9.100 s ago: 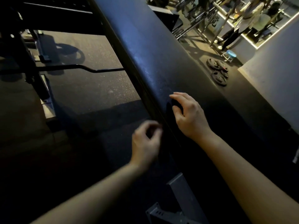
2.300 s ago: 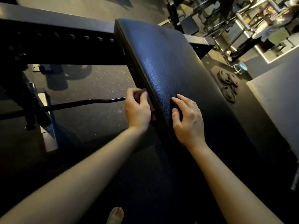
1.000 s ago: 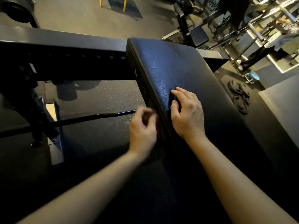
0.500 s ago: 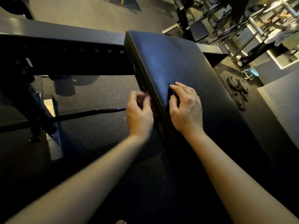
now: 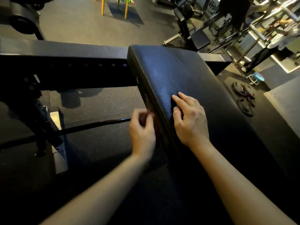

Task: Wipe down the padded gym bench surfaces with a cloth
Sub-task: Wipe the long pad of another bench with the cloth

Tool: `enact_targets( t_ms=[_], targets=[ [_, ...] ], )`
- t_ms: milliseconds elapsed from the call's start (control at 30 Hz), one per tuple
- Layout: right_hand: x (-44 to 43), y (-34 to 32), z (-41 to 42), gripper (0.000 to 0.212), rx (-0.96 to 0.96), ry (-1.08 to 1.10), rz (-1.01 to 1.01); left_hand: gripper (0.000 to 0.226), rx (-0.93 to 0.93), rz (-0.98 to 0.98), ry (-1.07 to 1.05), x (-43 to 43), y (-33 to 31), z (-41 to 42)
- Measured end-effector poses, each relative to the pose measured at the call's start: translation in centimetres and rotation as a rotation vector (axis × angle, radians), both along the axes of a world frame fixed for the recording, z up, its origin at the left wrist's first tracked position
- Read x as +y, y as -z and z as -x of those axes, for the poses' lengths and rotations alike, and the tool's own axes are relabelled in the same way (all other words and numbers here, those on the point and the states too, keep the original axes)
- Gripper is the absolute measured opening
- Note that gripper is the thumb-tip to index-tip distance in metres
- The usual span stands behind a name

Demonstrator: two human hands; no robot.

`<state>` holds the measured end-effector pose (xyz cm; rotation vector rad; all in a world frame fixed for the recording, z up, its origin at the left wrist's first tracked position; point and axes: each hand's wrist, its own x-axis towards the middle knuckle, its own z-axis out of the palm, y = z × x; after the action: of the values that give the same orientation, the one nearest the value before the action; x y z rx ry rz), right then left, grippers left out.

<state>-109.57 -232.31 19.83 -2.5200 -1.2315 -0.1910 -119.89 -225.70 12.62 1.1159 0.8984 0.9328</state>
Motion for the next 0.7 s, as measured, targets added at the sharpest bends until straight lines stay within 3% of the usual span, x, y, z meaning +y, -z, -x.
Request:
enact_targets(
  t_ms=[100, 300, 500, 600, 700],
  targets=[
    [0.1, 0.0, -0.2, 0.053, 0.015, -0.014, 0.064, 0.017, -0.016, -0.065, 0.104, -1.9, -0.1, 2.1],
    [0.0, 0.0, -0.1, 0.054, 0.013, -0.010, 0.097, 0.007, 0.129, -0.103, -0.091, 11.3, -1.3, -4.4],
    [0.2, 0.2, -0.2, 0.054, 0.008, -0.006, 0.066, 0.012, 0.018, -0.126, 0.114, 2.5, 0.4, 0.1],
    [0.1, 0.0, -0.1, 0.054, 0.024, -0.006, 0.075, 0.009, 0.126, -0.214, 0.002, 8.5, -1.0, -2.6],
    [0.1, -0.1, 0.0, 0.054, 0.037, -0.005, 0.090, 0.008, 0.188, -0.153, -0.078, 15.1, -1.7, -5.2]
  ],
)
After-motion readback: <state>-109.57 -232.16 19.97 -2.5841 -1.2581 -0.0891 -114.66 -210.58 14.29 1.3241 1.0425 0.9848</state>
